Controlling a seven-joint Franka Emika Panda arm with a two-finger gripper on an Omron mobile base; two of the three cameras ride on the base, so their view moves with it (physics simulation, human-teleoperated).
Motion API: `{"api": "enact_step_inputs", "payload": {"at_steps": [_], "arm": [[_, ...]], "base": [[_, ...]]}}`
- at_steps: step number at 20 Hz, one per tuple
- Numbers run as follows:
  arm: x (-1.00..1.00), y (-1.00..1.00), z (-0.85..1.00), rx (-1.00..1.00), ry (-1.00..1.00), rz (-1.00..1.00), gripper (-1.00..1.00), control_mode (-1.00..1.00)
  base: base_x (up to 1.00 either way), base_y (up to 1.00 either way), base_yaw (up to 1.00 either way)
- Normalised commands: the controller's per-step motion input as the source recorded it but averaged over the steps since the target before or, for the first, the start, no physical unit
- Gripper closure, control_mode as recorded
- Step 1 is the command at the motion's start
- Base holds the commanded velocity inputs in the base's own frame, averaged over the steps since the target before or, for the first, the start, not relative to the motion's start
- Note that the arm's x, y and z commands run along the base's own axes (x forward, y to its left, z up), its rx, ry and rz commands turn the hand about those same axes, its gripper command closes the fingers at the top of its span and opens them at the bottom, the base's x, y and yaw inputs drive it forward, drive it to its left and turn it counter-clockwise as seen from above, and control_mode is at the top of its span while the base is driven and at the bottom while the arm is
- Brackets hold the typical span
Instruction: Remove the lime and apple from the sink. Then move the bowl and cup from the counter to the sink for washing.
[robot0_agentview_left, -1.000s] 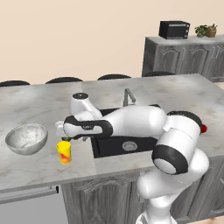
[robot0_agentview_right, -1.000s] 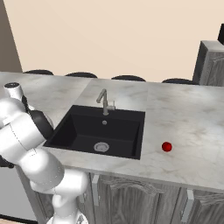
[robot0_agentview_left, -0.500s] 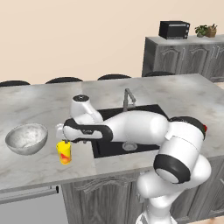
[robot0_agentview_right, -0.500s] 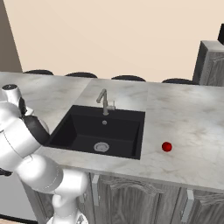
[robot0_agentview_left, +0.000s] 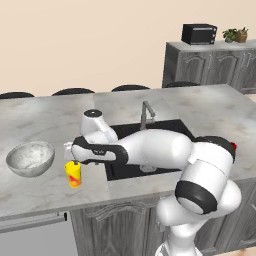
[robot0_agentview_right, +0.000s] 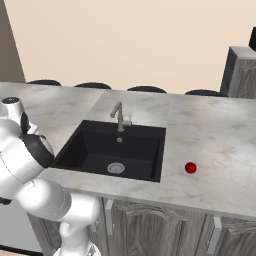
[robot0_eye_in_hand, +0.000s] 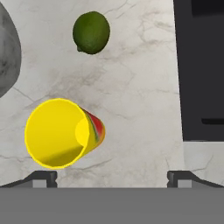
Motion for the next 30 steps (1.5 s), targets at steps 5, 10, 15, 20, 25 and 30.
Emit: {"api": "enact_step_inputs", "payload": {"at_steps": [5, 10, 15, 20, 25, 30], "arm": [[-0.01, 0.00, -0.01, 0.00, 0.00, 0.00, -1.00, -1.00], [-0.04, 0.00, -0.05, 0.00, 0.00, -0.01, -1.00, -1.00], [-0.02, 0.00, -0.06, 0.00, 0.00, -0.02, -1.00, -1.00], [0.00, 0.00, -0.07, 0.00, 0.00, -0.01, -1.00, -1.00], [0.00, 0.02, -0.07, 0.00, 0.00, -0.02, -1.00, -1.00], [0.00, 0.03, -0.07, 0.00, 0.00, -0.02, -1.00, -1.00]], "base": [[0.00, 0.00, 0.00], [0.00, 0.00, 0.00], [0.00, 0.00, 0.00], [0.00, 0.00, 0.00], [0.00, 0.00, 0.00], [0.00, 0.00, 0.00]]}}
